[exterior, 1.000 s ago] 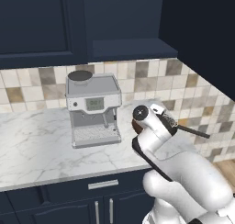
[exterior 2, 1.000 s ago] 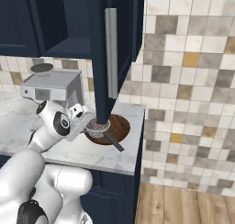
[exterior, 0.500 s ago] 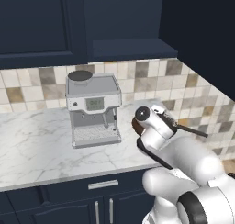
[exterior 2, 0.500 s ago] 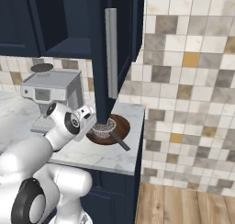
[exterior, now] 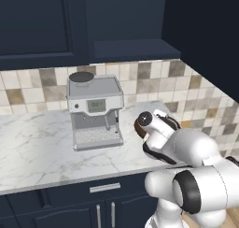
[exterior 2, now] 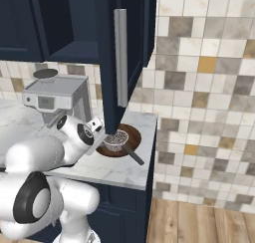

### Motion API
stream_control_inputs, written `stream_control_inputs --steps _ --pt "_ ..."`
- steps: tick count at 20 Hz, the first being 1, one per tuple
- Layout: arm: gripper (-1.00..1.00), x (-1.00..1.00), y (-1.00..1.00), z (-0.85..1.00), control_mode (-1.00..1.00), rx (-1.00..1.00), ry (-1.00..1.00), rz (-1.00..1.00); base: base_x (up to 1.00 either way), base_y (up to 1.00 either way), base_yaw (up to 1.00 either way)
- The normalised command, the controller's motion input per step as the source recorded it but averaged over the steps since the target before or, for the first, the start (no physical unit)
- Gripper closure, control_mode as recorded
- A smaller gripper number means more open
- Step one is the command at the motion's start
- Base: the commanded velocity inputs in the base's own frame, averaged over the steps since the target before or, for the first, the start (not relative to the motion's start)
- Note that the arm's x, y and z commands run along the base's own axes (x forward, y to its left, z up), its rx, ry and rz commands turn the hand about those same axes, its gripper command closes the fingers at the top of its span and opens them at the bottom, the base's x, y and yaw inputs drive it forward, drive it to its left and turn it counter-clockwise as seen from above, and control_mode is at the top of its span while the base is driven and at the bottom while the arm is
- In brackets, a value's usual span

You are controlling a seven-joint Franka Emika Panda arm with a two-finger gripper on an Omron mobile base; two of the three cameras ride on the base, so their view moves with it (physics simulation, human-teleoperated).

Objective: Open the cabinet and setup a tea strainer by placing it in the bowl upright.

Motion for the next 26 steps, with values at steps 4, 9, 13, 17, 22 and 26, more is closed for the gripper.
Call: stream_control_inputs --steps 4,9,13,17,22,26 --pt "1.00 0.12 0.00 0.00 -1.00 0.01 0.00 0.00 0.00 0.00 0.00" --pt "1.00 0.17 0.00 0.00 -1.00 0.04 0.00 0.00 0.00 0.00 0.00" --pt "1.00 0.18 0.02 0.00 -1.00 0.07 0.00 0.00 0.00 0.00 0.00" --pt "1.00 0.19 0.12 0.00 -1.00 0.08 0.00 0.00 0.00 0.00 0.00" --pt "1.00 0.15 0.18 0.00 -1.00 0.08 0.00 0.02 0.00 0.00 0.00" --pt "1.00 0.13 0.15 0.00 -1.00 0.06 0.00 0.03 0.00 0.00 0.00"
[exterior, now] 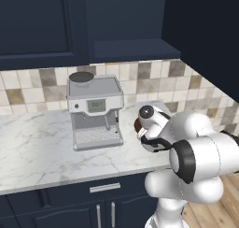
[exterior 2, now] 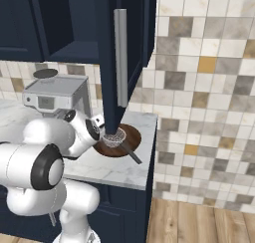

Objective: Open the cabinet and setup a tea strainer by placing it in the bowl upright.

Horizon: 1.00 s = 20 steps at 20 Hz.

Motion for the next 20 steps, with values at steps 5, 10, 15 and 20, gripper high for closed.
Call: stream_control_inputs --steps 5,10,15,20 --pt "1.00 0.18 0.10 0.00 -1.00 0.01 0.00 0.02 0.00 0.00 0.00" --pt "1.00 0.14 0.00 -0.26 -1.00 0.00 0.00 0.01 0.00 0.00 0.00" --pt "1.00 0.02 0.00 -0.40 -1.00 -0.03 0.00 0.00 0.00 0.00 0.00" --pt "1.00 0.00 -0.09 -0.43 -1.00 -0.06 -0.02 0.00 0.00 0.00 0.00"
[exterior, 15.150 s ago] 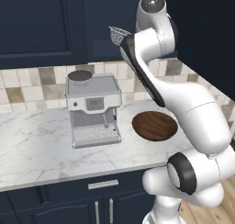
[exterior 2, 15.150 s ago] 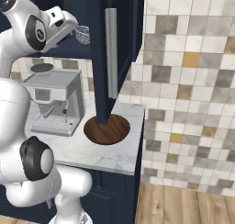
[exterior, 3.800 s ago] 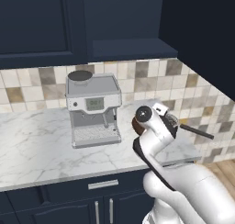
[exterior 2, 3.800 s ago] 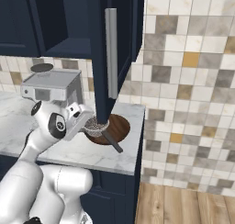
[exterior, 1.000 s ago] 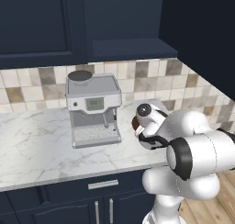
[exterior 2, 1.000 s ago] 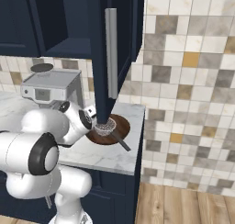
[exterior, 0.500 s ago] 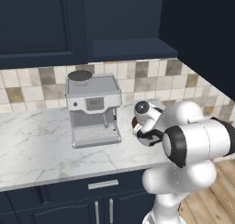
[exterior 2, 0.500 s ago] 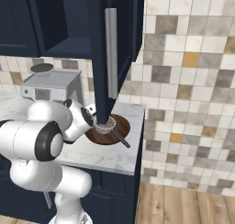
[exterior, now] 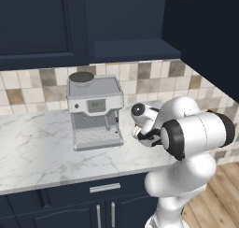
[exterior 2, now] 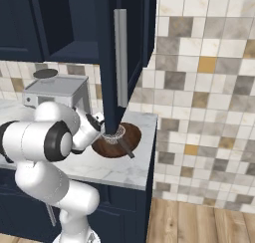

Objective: Open the cabinet and setup a tea strainer by placing it in the bowl upright.

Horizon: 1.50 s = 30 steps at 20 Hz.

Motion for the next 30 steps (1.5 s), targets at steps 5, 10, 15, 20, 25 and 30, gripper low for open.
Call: stream_control_inputs --steps 5,10,15,20,25,30 --pt "1.00 0.00 -0.26 -0.32 -1.00 -0.02 0.00 0.00 0.00 0.00 0.00" --pt "1.00 0.00 -0.03 -0.04 -1.00 0.00 0.00 0.00 0.00 0.00 0.00" --pt "-1.00 0.00 0.00 0.00 -1.00 0.00 0.00 0.00 0.00 0.00 0.00" --pt "-1.00 0.00 0.00 0.00 -1.00 0.00 0.00 0.00 0.00 0.00 0.00" --pt "-1.00 0.00 0.00 0.00 -1.00 0.00 0.00 0.00 0.00 0.00 0.00" --pt "-1.00 -0.02 0.00 0.04 -1.00 0.00 0.00 0.00 0.00 0.00 0.00"
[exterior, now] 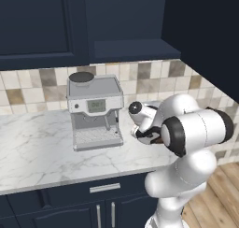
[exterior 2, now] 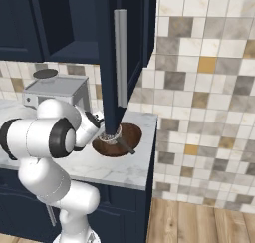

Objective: Open the cabinet and setup a tea strainer by placing it in the bowl upright.

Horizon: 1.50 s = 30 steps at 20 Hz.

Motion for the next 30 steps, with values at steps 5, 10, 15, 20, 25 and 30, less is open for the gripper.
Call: stream_control_inputs --steps 5,10,15,20,25,30 --pt "-1.00 -0.35 -0.05 0.32 -1.00 0.00 0.00 -0.02 0.00 0.00 0.00" --pt "-1.00 -0.69 -0.07 0.49 -1.00 0.00 0.00 -0.04 0.00 0.00 0.00" --pt "-1.00 -0.75 -0.06 0.80 -1.00 0.02 0.00 -0.05 0.00 0.00 0.00" --pt "-1.00 -0.77 0.00 0.81 -1.00 0.11 0.05 -0.09 0.00 0.00 0.00" --pt "-1.00 -0.63 0.07 0.76 -1.00 0.32 0.17 -0.23 0.00 0.00 0.00" --pt "-1.00 -0.37 0.14 0.95 -1.00 0.39 0.12 -0.28 0.00 0.00 0.00"
